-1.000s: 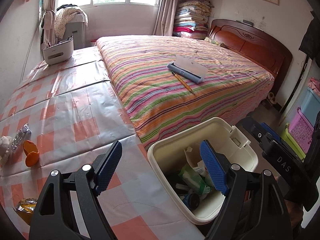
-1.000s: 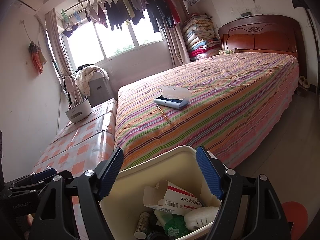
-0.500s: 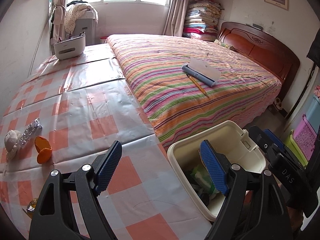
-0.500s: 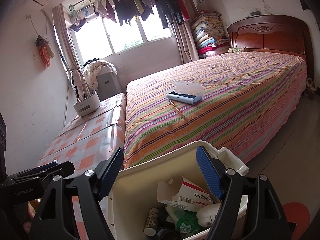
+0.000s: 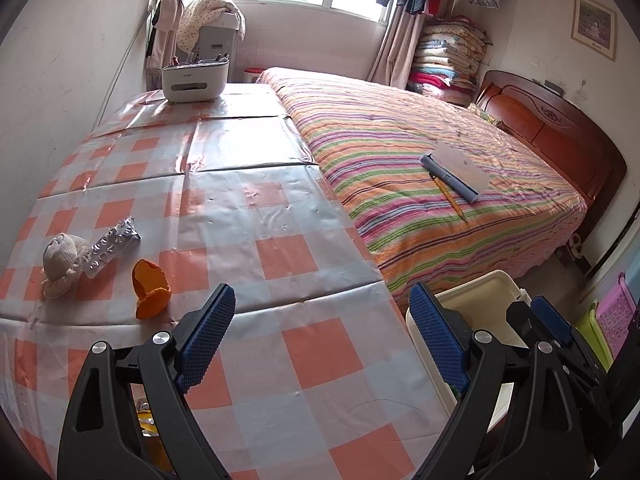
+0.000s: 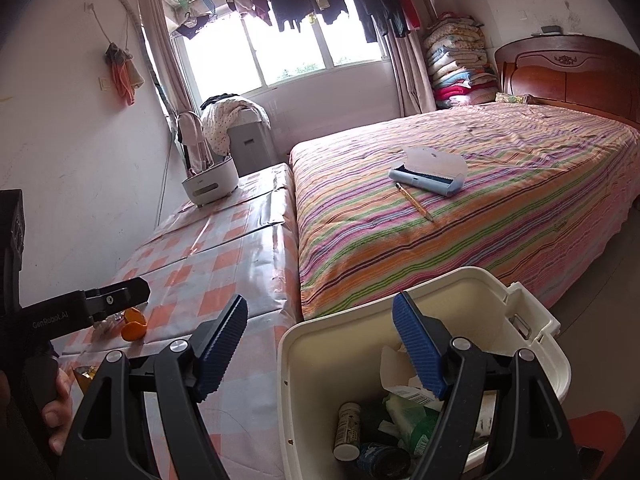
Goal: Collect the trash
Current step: 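Move both open tools back to the table toward the knit hat and blister pack, then grasp the knit hat with the left tool while the right tool grasps the orange peel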
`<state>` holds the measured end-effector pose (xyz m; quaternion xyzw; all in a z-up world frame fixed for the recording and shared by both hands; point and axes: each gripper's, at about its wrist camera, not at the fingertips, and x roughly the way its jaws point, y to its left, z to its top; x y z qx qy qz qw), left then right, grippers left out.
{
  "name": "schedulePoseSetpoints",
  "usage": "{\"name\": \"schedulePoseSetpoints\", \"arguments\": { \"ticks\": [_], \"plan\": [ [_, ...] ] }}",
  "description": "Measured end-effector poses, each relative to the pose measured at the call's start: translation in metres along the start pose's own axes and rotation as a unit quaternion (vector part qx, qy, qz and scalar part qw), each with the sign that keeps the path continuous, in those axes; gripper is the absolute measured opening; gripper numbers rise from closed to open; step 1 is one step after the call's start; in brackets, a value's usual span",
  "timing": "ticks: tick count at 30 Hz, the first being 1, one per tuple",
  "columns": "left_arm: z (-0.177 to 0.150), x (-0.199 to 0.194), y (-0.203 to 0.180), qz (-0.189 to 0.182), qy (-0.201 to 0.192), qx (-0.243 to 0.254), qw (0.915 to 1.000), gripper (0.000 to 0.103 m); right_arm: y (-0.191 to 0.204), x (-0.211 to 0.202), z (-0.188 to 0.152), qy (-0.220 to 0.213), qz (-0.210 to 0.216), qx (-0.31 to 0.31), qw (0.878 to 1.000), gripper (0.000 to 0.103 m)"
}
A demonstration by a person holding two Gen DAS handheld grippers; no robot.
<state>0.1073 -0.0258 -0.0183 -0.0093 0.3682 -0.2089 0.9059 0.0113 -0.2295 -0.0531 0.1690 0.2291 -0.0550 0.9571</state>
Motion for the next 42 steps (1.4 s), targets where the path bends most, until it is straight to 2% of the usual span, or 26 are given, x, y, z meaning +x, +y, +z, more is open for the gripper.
{"name": "schedulePoseSetpoints", "arguments": {
  "ticks": [7, 12, 19, 25, 36, 42],
  "plan": [
    [0.001, -0.005, 0.044, 0.034, 0.003, -0.029, 0.9990, 0.087, 0.024, 0.013, -0.005, 0.019, 0.016, -0.014, 1.000, 0.073],
    [0.003, -0.009, 0.089, 0.063, 0.000, -0.072, 0.9955, 0.087, 0.040, 0.022, -0.008, 0.028, 0.025, -0.024, 0.999, 0.073],
    [0.000, -0.010, 0.161, 0.098, 0.013, -0.150, 0.9838, 0.087, 0.066, 0.038, -0.013, 0.047, 0.039, -0.043, 0.997, 0.073],
    [-0.001, -0.015, 0.206, 0.116, 0.018, -0.195, 0.9737, 0.087, 0.096, 0.058, -0.008, 0.061, 0.061, -0.068, 0.994, 0.073],
    [0.009, 0.002, 0.256, 0.138, 0.043, -0.221, 0.9645, 0.087, 0.167, 0.111, -0.005, 0.134, 0.141, -0.125, 0.973, 0.073],
    [0.013, 0.018, 0.273, 0.138, 0.059, -0.232, 0.9609, 0.087, 0.199, 0.142, -0.007, 0.170, 0.166, -0.150, 0.960, 0.073]
  ]
}}
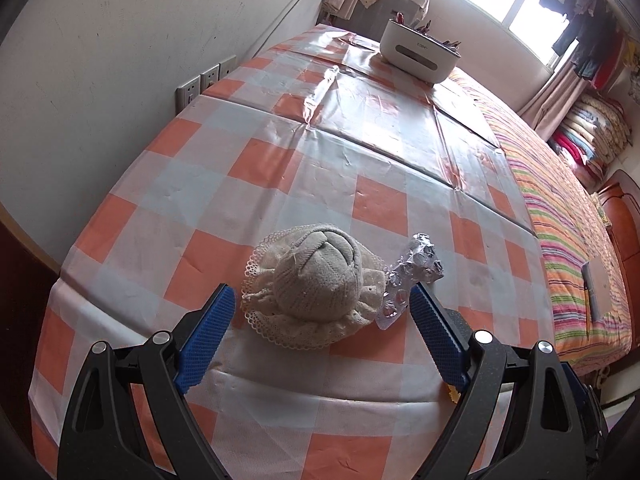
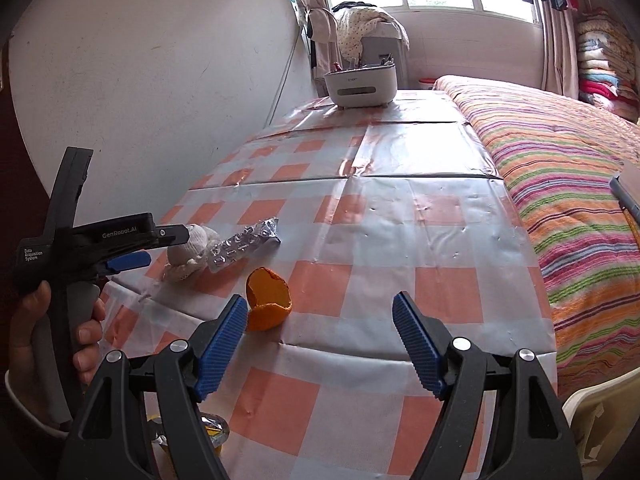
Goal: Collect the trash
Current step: 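Grasp the knit hat with the left tool while the right tool grasps the orange peel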
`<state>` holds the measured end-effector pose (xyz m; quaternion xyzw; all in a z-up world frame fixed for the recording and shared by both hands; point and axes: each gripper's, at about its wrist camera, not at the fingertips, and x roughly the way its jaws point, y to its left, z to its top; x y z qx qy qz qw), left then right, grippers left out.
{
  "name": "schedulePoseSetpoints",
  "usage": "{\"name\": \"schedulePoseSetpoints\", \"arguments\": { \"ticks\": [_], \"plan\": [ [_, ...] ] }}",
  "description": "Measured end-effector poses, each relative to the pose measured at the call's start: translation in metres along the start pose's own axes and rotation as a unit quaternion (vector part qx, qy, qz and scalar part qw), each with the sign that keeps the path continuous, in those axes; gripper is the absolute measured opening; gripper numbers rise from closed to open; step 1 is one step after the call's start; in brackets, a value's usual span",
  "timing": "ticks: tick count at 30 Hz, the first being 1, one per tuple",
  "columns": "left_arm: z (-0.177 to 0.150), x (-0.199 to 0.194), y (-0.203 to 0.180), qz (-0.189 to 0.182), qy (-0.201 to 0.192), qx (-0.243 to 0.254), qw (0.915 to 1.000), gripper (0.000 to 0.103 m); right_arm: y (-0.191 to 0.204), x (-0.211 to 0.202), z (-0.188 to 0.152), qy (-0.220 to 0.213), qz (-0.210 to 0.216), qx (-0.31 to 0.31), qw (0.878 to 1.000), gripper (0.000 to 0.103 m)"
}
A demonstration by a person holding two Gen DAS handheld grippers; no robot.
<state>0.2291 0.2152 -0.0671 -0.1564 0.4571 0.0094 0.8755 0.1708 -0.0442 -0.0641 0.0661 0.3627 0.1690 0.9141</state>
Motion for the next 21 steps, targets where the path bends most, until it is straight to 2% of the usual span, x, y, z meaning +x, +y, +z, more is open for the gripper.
{"name": "schedulePoseSetpoints", "arguments": {
  "ticks": [9, 16, 21],
  "plan": [
    [0.012, 0.025, 0.008, 0.003, 0.023, -0.010, 0.9997, 0.087, 0.019, 0.046, 0.016, 0.049, 0.008, -0.026, 0.998, 0.073],
    [0.015, 0.036, 0.009, 0.010, 0.026, -0.014, 0.9995, 0.087, 0.026, 0.071, 0.023, 0.078, 0.009, -0.039, 0.996, 0.073],
    [0.016, 0.041, 0.010, 0.016, 0.025, -0.013, 0.9995, 0.084, 0.030, 0.084, 0.022, 0.096, 0.000, -0.052, 0.994, 0.073]
  ]
}}
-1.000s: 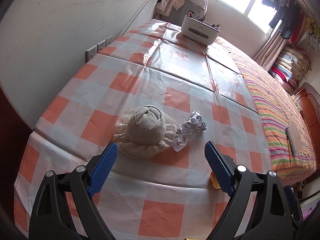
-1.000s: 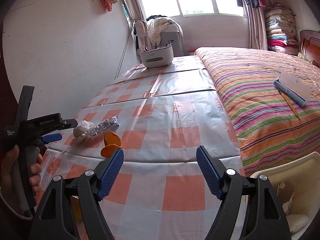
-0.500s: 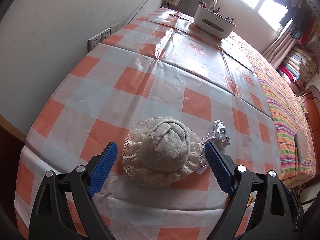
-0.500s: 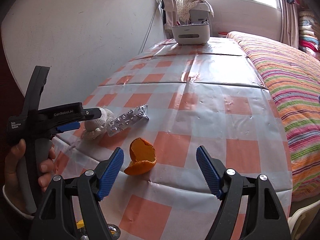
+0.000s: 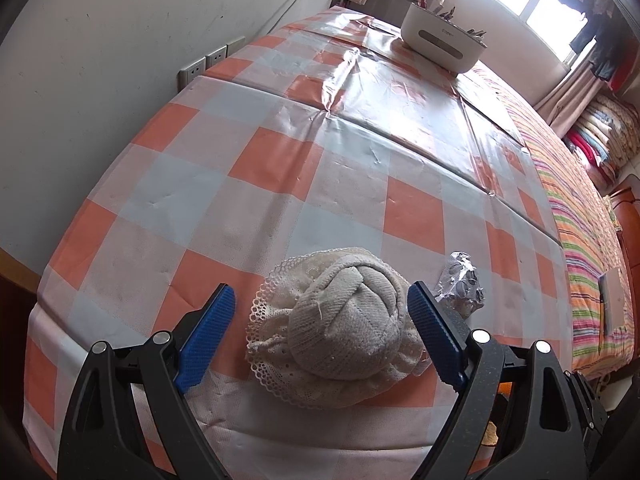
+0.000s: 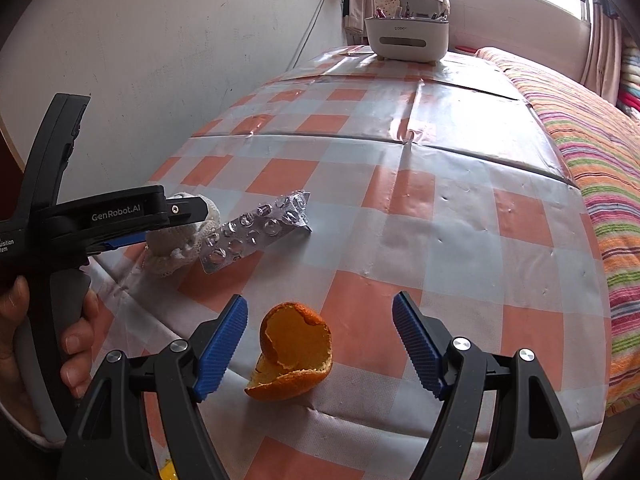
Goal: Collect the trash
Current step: 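Grasp the knit hat with the left tool while the right tool grasps the orange peel, then carry the knit hat and orange peel over to the cream bin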
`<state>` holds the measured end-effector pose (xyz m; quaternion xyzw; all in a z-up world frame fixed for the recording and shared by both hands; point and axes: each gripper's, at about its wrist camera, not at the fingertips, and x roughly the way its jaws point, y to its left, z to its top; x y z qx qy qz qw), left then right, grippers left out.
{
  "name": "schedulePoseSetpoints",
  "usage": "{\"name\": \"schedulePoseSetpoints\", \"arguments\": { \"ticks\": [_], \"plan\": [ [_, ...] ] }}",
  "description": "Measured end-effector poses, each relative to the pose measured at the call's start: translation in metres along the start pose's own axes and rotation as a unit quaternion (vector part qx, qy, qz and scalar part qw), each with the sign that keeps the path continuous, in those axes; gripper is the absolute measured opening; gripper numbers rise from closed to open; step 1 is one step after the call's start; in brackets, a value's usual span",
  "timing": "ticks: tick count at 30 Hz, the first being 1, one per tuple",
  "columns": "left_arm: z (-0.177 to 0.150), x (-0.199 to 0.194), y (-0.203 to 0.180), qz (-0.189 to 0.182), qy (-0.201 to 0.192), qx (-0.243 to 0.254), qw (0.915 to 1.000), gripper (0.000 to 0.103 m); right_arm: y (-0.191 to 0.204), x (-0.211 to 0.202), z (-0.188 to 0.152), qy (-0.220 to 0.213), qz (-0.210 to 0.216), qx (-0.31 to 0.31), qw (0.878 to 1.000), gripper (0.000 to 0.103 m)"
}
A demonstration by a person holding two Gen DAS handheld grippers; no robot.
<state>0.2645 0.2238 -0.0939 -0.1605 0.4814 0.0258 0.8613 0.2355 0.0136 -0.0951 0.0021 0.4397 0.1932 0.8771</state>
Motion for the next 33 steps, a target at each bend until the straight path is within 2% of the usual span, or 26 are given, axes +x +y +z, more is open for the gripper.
{"name": "schedulePoseSetpoints", "arguments": {
  "ticks": [4, 7, 8, 9, 11, 13, 16, 26, 33],
  "plan": [
    [0.001, 0.000, 0.001, 0.006, -0.006, 0.002, 1.0000, 0.075, 0.002, 0.008, -0.003, 0.015, -0.007, -0.010, 1.000, 0.073],
    [0.000, 0.000, -0.001, 0.008, -0.008, 0.010, 0.9999, 0.065, 0.003, 0.009, -0.005, 0.013, -0.013, -0.018, 1.000, 0.071],
    [-0.001, 0.000, -0.001, 0.008, -0.009, 0.013, 0.9999, 0.058, 0.004, 0.009, -0.005, 0.012, -0.014, -0.020, 1.000, 0.070],
    [-0.001, 0.000, -0.001, 0.004, -0.007, 0.014, 0.9999, 0.053, 0.004, 0.009, -0.005, 0.010, -0.015, -0.022, 1.000, 0.064],
    [-0.002, 0.000, -0.002, -0.001, -0.007, 0.017, 0.9998, 0.051, 0.004, 0.008, -0.005, 0.007, -0.015, -0.027, 1.000, 0.055],
    [-0.003, 0.000, -0.002, -0.002, -0.008, 0.021, 0.9998, 0.049, 0.004, 0.006, -0.006, 0.005, -0.009, -0.029, 1.000, 0.036],
    [-0.005, -0.002, -0.001, -0.005, -0.008, 0.018, 0.9998, 0.047, 0.006, 0.004, -0.007, -0.001, -0.008, -0.032, 0.999, 0.028],
    [-0.007, -0.006, 0.006, -0.008, -0.012, 0.004, 0.9999, 0.045, -0.006, -0.007, -0.011, -0.017, -0.004, -0.005, 1.000, 0.026],
    [-0.010, -0.015, -0.002, -0.009, -0.023, 0.013, 0.9996, 0.045, -0.015, -0.017, -0.016, -0.021, 0.003, 0.013, 1.000, 0.026]
  ]
}}
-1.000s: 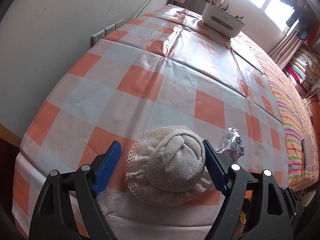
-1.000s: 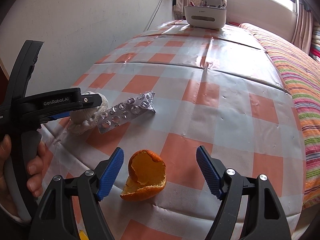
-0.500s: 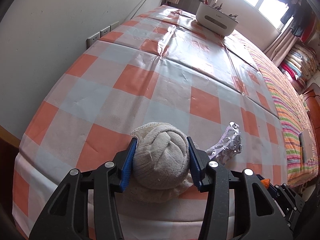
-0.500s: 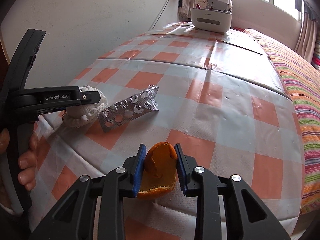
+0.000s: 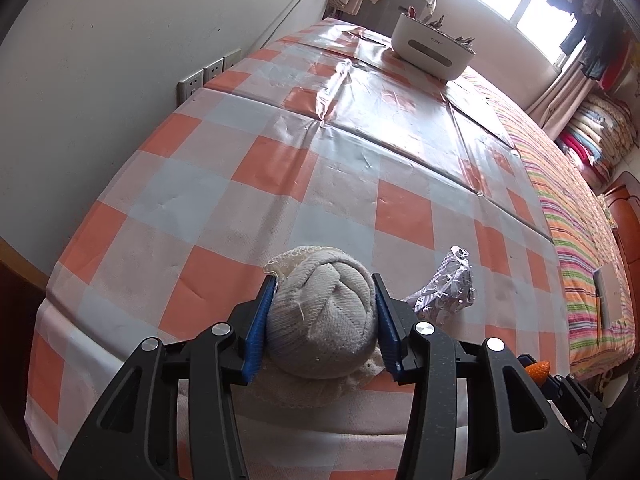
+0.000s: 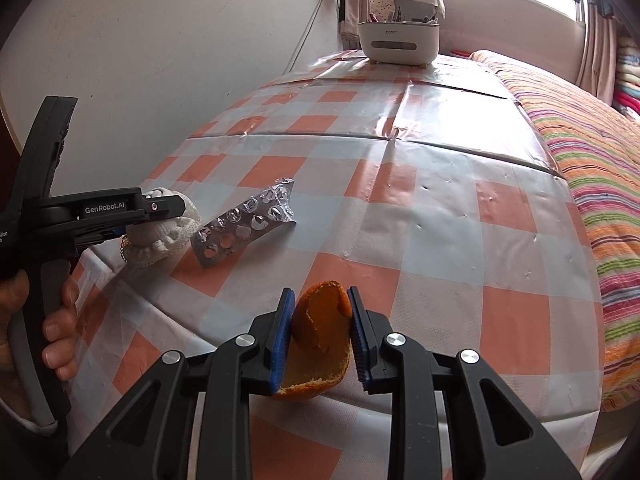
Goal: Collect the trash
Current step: 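Carry the knit hat and orange peel over to the cream bin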
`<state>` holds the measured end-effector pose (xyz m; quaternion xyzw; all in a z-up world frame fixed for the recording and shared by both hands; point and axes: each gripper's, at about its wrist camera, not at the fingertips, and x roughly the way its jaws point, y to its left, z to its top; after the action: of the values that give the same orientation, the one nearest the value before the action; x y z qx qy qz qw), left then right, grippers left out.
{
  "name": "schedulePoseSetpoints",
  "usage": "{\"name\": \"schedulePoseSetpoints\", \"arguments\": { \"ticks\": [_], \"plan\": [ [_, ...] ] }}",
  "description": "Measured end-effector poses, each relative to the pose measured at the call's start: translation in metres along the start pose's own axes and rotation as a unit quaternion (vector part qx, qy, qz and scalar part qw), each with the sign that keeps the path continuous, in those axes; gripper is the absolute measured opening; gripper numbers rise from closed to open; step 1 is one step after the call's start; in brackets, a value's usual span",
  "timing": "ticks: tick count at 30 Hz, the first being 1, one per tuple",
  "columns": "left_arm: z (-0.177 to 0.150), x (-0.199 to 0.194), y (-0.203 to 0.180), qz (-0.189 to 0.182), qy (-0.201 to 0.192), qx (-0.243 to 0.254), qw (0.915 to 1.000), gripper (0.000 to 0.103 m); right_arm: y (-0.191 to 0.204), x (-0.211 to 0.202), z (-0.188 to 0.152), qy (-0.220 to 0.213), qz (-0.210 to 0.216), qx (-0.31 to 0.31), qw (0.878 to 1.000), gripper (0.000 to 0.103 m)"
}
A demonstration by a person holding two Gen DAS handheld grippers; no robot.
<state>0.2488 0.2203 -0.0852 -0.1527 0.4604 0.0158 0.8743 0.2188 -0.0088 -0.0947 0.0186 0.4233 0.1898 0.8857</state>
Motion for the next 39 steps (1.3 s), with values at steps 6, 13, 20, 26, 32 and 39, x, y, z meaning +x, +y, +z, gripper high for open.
{"name": "schedulePoseSetpoints", "arguments": {
  "ticks": [6, 13, 20, 26, 32, 39],
  "plan": [
    [-0.005, -0.015, -0.013, -0.011, -0.015, 0.014, 0.9997, 0.045, -0.008, -0.014, -0.007, -0.009, 0.002, 0.014, 1.000, 0.026],
    [-0.015, -0.036, -0.030, -0.026, -0.033, 0.031, 0.9986, 0.045, -0.022, -0.026, -0.015, -0.014, -0.001, 0.028, 1.000, 0.026],
    [-0.024, -0.056, -0.049, -0.042, -0.053, 0.049, 0.9965, 0.045, -0.035, -0.040, -0.020, -0.022, -0.008, 0.035, 0.999, 0.026],
    [-0.031, -0.074, -0.066, -0.067, -0.068, 0.058, 0.9937, 0.045, -0.049, -0.057, -0.024, -0.034, -0.013, 0.043, 0.998, 0.026],
    [-0.038, -0.087, -0.087, -0.090, -0.079, 0.071, 0.9903, 0.045, -0.062, -0.074, -0.030, -0.046, -0.021, 0.050, 0.997, 0.026],
    [-0.046, -0.094, -0.113, -0.110, -0.083, 0.088, 0.9865, 0.045, -0.077, -0.089, -0.039, -0.056, -0.031, 0.061, 0.996, 0.026]
  ]
}}
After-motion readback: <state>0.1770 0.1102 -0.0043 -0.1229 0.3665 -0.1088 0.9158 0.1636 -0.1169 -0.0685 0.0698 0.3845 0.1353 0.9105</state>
